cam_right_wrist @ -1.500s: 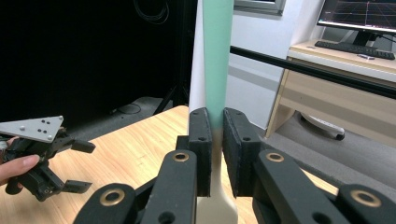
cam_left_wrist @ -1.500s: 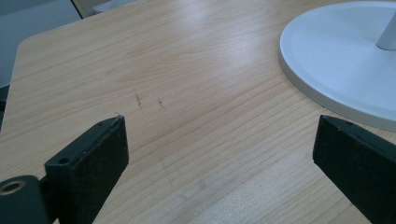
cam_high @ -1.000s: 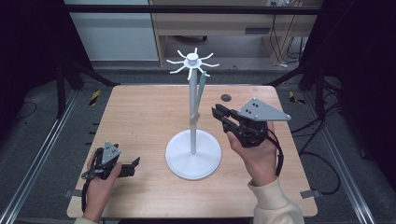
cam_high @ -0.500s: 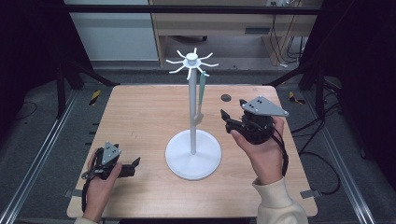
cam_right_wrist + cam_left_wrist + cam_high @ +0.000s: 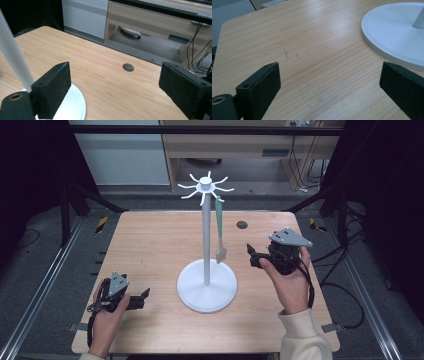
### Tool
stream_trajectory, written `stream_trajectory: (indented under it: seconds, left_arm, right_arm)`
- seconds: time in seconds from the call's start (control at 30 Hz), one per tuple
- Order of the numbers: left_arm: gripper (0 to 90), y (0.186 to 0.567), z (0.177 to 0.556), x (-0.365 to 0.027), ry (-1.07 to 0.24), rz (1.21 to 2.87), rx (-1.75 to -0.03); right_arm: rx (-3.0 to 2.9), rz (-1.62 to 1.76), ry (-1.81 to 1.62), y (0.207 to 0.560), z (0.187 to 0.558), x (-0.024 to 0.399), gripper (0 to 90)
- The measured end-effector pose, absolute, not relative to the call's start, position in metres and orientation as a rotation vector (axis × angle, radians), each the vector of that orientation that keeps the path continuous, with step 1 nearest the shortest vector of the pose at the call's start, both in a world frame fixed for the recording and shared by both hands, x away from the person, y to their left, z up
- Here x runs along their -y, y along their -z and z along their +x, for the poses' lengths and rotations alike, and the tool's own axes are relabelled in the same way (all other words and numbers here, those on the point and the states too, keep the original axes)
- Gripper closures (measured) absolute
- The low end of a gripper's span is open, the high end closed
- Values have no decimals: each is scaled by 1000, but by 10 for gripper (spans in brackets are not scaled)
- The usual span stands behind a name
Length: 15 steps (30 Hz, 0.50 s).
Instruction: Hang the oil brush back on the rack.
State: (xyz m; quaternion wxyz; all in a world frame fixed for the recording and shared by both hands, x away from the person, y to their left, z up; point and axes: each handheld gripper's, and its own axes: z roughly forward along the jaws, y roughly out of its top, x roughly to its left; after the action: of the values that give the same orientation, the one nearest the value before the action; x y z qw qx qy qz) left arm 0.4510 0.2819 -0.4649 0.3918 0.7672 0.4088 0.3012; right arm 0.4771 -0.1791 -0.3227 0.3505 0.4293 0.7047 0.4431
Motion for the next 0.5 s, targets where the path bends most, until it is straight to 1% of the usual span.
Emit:
stream_trajectory:
  seconds: [0.23,0.33,0.5]
  left_arm:
    - [29,465,451,-282,-764,1947,-1036]
    - [29,465,451,-282,-764,1944,-1037]
    - [29,465,451,-282,-764,1945,-1036]
  right_arm:
    - [-1815,1125,-1157,334,481,191,91]
    - [-1800,1140,-1136,340,483,195,126]
    - [-1798,1164,-1114,350,487,203,125]
